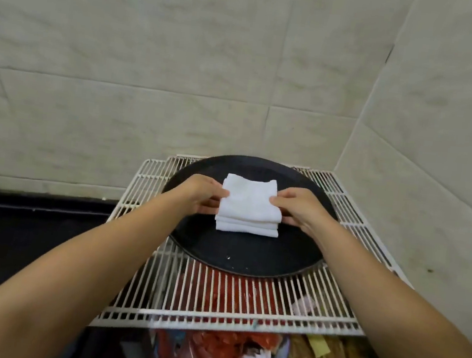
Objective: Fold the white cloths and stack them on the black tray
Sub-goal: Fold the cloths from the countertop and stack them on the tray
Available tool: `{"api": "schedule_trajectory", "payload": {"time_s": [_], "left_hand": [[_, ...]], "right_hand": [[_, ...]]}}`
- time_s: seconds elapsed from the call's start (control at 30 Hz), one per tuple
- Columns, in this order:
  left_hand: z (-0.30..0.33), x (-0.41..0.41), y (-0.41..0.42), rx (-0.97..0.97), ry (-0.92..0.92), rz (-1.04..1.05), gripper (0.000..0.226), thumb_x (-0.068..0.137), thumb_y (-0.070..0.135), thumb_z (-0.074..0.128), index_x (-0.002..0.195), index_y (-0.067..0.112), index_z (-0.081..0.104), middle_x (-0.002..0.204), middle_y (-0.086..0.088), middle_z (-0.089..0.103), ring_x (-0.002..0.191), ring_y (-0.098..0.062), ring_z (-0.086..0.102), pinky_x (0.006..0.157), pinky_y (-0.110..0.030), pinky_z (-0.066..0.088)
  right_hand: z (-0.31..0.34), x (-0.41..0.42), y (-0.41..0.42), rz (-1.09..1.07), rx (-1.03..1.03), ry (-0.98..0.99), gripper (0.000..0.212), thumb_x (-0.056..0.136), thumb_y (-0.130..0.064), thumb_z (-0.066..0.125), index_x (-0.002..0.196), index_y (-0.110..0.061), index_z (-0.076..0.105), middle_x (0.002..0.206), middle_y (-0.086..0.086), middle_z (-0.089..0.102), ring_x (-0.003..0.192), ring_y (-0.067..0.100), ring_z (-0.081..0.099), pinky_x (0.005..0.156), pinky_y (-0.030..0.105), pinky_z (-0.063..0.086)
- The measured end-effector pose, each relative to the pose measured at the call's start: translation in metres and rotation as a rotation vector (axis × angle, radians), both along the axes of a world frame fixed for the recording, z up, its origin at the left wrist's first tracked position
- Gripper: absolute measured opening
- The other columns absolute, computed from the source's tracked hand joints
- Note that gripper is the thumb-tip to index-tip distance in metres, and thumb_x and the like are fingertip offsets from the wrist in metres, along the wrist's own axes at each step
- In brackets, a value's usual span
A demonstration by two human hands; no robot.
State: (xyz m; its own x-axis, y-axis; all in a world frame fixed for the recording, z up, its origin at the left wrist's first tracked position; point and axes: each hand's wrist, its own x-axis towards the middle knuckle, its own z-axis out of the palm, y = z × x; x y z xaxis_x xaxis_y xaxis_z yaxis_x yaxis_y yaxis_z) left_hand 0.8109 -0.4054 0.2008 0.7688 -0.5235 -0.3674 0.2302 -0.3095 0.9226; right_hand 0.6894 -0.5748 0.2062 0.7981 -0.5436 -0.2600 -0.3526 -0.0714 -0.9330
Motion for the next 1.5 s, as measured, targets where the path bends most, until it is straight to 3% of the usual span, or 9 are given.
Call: {"api": "schedule_trajectory", "payload": {"time_s": [0.13,0.33,0.43,0.53,0.63,0.87,1.1,1.3,1.5], "left_hand": [[0.001,-0.003,0.007,0.019,-0.021,0.018,0.01,0.086,0.01,0.066,0.084,0.009,0.056,0.079,-0.007,0.062,0.066,-0.017,0.061,0.048,-0.024,0.052],[0.023,-0.003,0.081,-0.012,-0.226,0.119,0.012,0.092,0.017,0.059,0.097,0.01,0.052,0.078,-0.007,0.055,0.062,-0.016,0.057,0.045,-0.021,0.054],[0.028,-0.013,0.158,0.083,-0.512,0.13,0.008,0.094,0.017,0.055,0.098,0.009,0.054,0.074,-0.005,0.054,0.061,-0.016,0.056,0.049,-0.025,0.052],[0.023,-0.032,0.262,0.291,-0.756,0.144,0.011,0.093,0.024,0.055,0.097,0.014,0.058,0.082,-0.003,0.06,0.074,-0.023,0.061,0.064,-0.034,0.053],[0.01,-0.058,0.379,0.479,-0.839,0.231,0.015,0.092,0.026,0.055,0.101,0.015,0.061,0.085,0.003,0.06,0.075,-0.013,0.055,0.064,-0.025,0.041],[-0.033,-0.117,0.631,0.827,-0.705,0.451,0.024,0.093,0.029,0.052,0.112,0.016,0.057,0.092,0.003,0.059,0.087,-0.017,0.058,0.078,-0.031,0.046],[-0.098,-0.145,0.8,0.9,-0.419,0.63,0.029,0.094,0.027,0.05,0.117,0.011,0.056,0.104,-0.009,0.064,0.094,-0.023,0.06,0.082,-0.03,0.044],[-0.125,-0.088,0.894,0.896,-0.324,0.637,0.029,0.094,0.028,0.05,0.118,0.012,0.056,0.108,-0.009,0.065,0.097,-0.022,0.06,0.085,-0.03,0.045],[-0.106,0.024,0.993,0.89,-0.327,0.627,0.027,0.095,0.026,0.049,0.117,0.013,0.057,0.11,-0.007,0.065,0.099,-0.02,0.06,0.085,-0.028,0.045]], "right_hand": [[0.003,0.001,0.0,0.003,-0.045,-0.011,0.025,0.088,-0.011,0.064,0.111,-0.002,0.06,0.102,0.01,0.064,0.085,0.016,0.062,0.061,0.024,0.05],[0.04,0.016,0.05,0.062,-0.606,-0.071,0.034,0.089,-0.028,0.062,0.118,-0.01,0.058,0.104,0.002,0.056,0.099,0.02,0.056,0.076,0.026,0.038],[0.051,0.035,0.128,0.231,-0.825,-0.154,0.032,0.093,-0.029,0.055,0.116,-0.007,0.06,0.111,0.009,0.063,0.104,0.025,0.059,0.082,0.03,0.043],[0.039,0.054,0.235,0.41,-0.926,-0.312,0.028,0.094,-0.025,0.052,0.113,-0.007,0.062,0.113,0.015,0.061,0.105,0.028,0.058,0.09,0.036,0.044],[0.013,0.059,0.363,0.589,-0.917,-0.449,0.03,0.094,-0.025,0.052,0.118,-0.008,0.058,0.114,0.013,0.058,0.107,0.026,0.056,0.093,0.035,0.043],[-0.059,0.048,0.627,1.0,-1.067,-0.45,0.047,0.097,-0.04,0.043,0.139,-0.022,0.037,0.137,0.004,0.044,0.124,0.025,0.043,0.099,0.044,0.038],[-0.121,0.069,0.777,1.32,-1.145,-0.294,0.045,0.098,-0.04,0.041,0.138,-0.022,0.038,0.139,0.005,0.042,0.124,0.026,0.043,0.099,0.044,0.037],[-0.14,0.151,0.882,1.426,-1.161,-0.256,0.045,0.097,-0.041,0.041,0.138,-0.022,0.039,0.137,0.006,0.043,0.126,0.027,0.042,0.101,0.044,0.037],[-0.132,0.268,0.98,1.466,-1.164,-0.22,0.045,0.099,-0.039,0.038,0.14,-0.021,0.038,0.14,0.005,0.042,0.127,0.025,0.041,0.103,0.042,0.035]]}}
